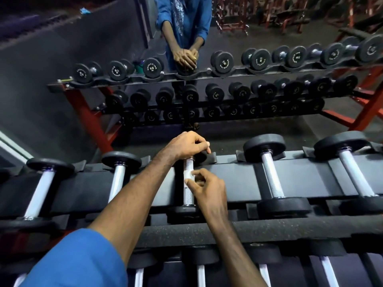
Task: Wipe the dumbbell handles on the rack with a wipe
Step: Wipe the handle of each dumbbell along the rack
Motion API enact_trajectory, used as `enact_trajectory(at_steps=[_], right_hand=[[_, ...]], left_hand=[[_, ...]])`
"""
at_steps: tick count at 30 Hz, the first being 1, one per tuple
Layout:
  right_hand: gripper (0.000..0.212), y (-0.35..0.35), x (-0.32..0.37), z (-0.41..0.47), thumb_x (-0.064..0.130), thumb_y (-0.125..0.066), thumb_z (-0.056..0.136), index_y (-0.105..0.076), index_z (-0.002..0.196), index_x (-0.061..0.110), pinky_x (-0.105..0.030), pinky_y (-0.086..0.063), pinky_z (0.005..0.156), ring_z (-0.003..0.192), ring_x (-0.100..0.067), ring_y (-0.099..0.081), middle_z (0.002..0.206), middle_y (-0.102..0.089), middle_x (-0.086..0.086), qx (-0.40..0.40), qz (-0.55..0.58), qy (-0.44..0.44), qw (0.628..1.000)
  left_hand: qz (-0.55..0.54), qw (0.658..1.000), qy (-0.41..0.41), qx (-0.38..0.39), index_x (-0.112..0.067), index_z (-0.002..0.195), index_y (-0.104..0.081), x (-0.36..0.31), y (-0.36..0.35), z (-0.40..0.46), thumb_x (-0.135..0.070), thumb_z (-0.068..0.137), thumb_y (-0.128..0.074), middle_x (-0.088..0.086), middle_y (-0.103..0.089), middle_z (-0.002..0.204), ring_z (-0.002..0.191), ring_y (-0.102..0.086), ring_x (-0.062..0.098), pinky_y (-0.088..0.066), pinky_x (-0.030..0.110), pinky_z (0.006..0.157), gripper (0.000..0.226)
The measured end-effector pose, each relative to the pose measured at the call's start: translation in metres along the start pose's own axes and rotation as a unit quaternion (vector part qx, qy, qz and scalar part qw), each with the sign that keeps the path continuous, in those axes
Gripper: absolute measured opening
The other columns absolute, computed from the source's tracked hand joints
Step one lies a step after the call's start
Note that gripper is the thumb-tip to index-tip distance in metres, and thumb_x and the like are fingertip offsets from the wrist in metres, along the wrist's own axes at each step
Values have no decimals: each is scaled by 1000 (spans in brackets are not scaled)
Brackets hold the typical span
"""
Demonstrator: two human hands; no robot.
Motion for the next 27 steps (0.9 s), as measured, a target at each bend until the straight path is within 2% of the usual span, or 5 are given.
enact_trajectory(at_steps=[5, 9, 16, 20, 27], right_hand=[[17, 2, 11, 25, 35, -79, 86, -69, 94, 25, -30, -53, 68, 76, -9, -69, 79, -73, 8, 2, 2, -26, 1000], [16, 1, -10, 2, 29, -83, 82, -72, 93, 26, -20, -53, 66, 77, 2, -68, 82, -74, 11, 42, 34, -56, 997], [25, -2, -2, 35, 33, -87, 72, -73, 89, 22, -44, -63, 77, 74, -12, -75, 77, -78, 5, 29, 115, -99, 988], [20, -1, 1, 12, 32, -85, 78, -67, 83, 23, -30, -55, 70, 75, -6, -69, 77, -73, 10, 2, 6, -86, 996], [23, -3, 32, 17, 41, -73, 82, -57, 86, 25, -36, -50, 66, 83, -24, -66, 85, -69, 6, -68, -109, -57, 990]], left_hand=[[-12, 1000, 7, 10, -34, 89, -84, -3, 0, 0, -41, 102, -62, -21, -61, 51, 48, -50, -1, -37, 27, 60, 27], [-7, 1000, 6, -2, -45, 85, -82, 6, -2, 4, -50, 98, -61, -12, -58, 53, 49, -46, 5, -38, 29, 60, 25], [-20, 1000, -4, 10, -36, 88, -83, 3, -2, 4, -45, 101, -62, -19, -60, 51, 48, -46, 3, -36, 28, 58, 27], [-30, 999, -19, 20, -35, 88, -83, 6, -4, 6, -45, 102, -61, -15, -57, 51, 48, -43, 5, -35, 28, 56, 28], [-34, 997, -42, 62, -32, 87, -83, 4, -11, 12, -41, 102, -59, -13, -61, 53, 48, -49, 3, -41, 25, 58, 30]])
Point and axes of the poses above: each hand's wrist, its own z-axis towards the middle knuckle, its own y-axis out of the back of the hand, x = y × z, the point moved 7 cm from there along z, towards the middle knuckle
